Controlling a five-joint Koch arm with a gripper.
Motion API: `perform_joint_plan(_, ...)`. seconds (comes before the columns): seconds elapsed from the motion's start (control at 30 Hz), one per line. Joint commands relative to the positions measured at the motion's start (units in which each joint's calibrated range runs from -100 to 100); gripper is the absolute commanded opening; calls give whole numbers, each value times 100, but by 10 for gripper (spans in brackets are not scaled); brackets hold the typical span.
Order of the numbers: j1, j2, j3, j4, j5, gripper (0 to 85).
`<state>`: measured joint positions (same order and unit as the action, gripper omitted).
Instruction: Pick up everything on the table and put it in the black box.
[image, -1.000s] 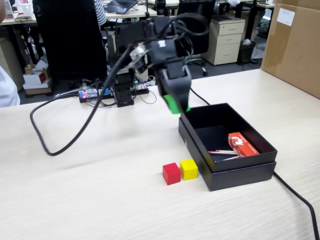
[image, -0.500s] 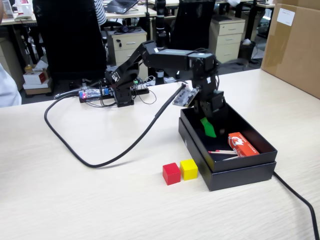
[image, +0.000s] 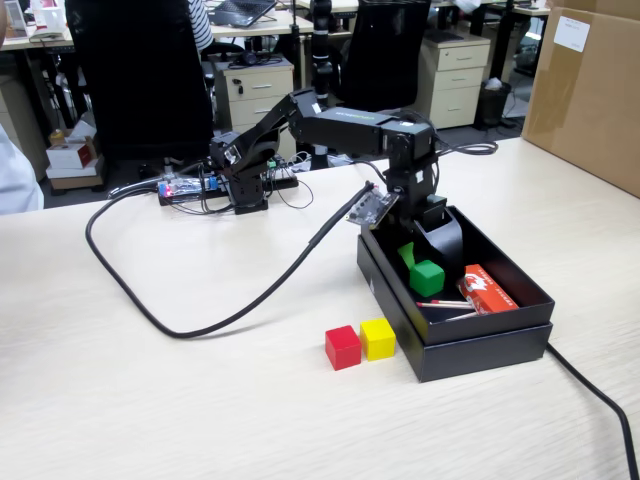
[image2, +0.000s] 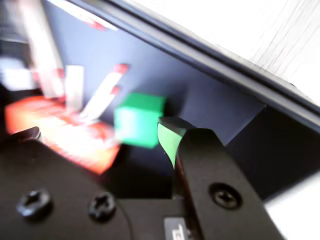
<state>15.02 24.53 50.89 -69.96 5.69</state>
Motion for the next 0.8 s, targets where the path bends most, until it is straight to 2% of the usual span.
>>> perform_joint_plan(0.0, -186, -1724, 387, -15, -15, 464)
perform_joint_plan(0.1, -640, -2803, 151, -15, -59, 463)
perform_joint_plan(0.17, -811, -2803, 33, -15, -122, 463)
perform_joint_plan(0.27, -1021, -2597, -130, -15, -181, 467)
perform_joint_plan(0.37, -1255, -1564, 15, -15, -278, 483)
perform_joint_plan(0.77, -1260, 708, 1031, -6, -327, 477)
